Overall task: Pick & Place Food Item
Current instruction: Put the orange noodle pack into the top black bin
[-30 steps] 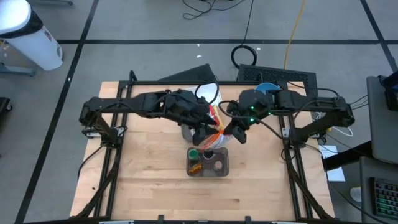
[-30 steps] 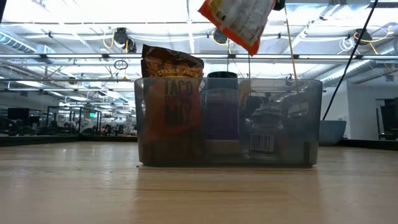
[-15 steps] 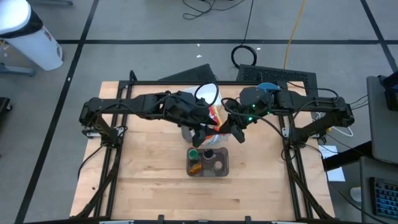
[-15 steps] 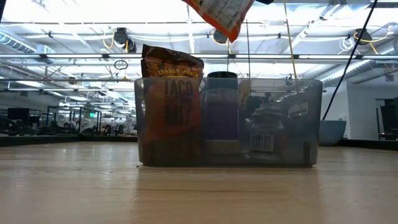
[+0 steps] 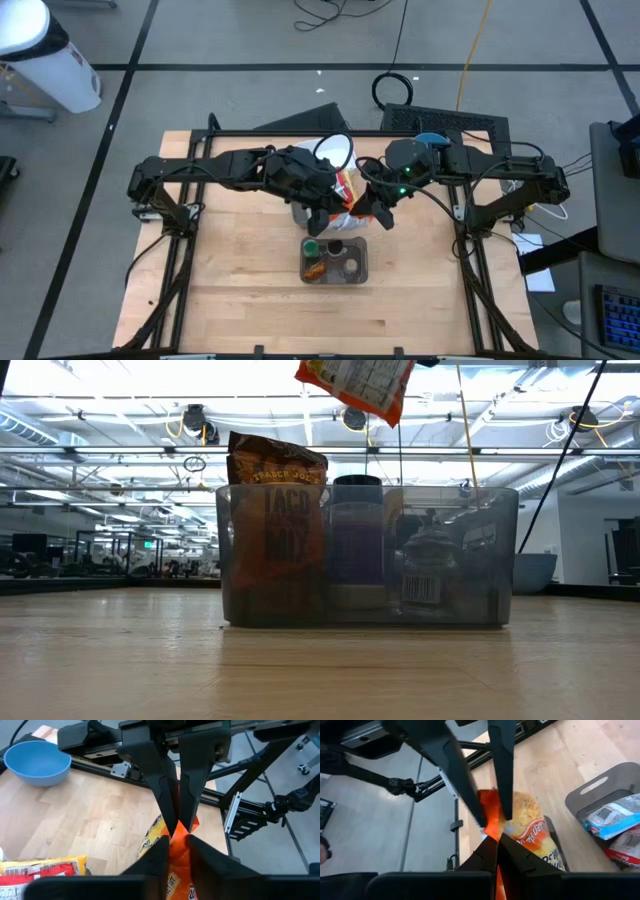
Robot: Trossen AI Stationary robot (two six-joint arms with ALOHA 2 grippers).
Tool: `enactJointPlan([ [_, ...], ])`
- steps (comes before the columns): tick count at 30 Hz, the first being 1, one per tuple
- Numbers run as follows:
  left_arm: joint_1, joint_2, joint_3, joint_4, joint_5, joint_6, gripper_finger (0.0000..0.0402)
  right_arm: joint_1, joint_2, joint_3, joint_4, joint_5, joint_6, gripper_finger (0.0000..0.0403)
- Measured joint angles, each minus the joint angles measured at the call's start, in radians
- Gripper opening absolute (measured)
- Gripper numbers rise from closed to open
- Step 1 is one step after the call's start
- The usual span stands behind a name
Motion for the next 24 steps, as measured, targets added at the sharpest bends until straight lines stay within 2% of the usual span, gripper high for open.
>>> enactJointPlan([
  [5,0.0,0.0,0.0,0.001,0.016,0.039,0.0008,0.0,0.0,0.0,0.0,-0.017,-0.001,0.0],
  [14,0.025,0.0,0.0,0.002,0.06,0.013,0.0006,0.0,0.0,0.0,0.0,-0.018,-0.016,0.0],
  [17,0.031,0.0,0.0,0.002,0.065,0.01,0.0004,0.0,0.0,0.0,0.002,-0.057,-0.053,0.0007],
  [21,0.042,0.0,0.0,-0.003,0.066,0.01,0.0004,0.0,-0.002,0.0,0.002,-0.069,-0.052,0.0035],
  [24,0.052,0.0,0.0,-0.018,0.066,0.005,0.0004,-0.001,-0.007,0.0,0.001,-0.069,-0.056,0.0073],
])
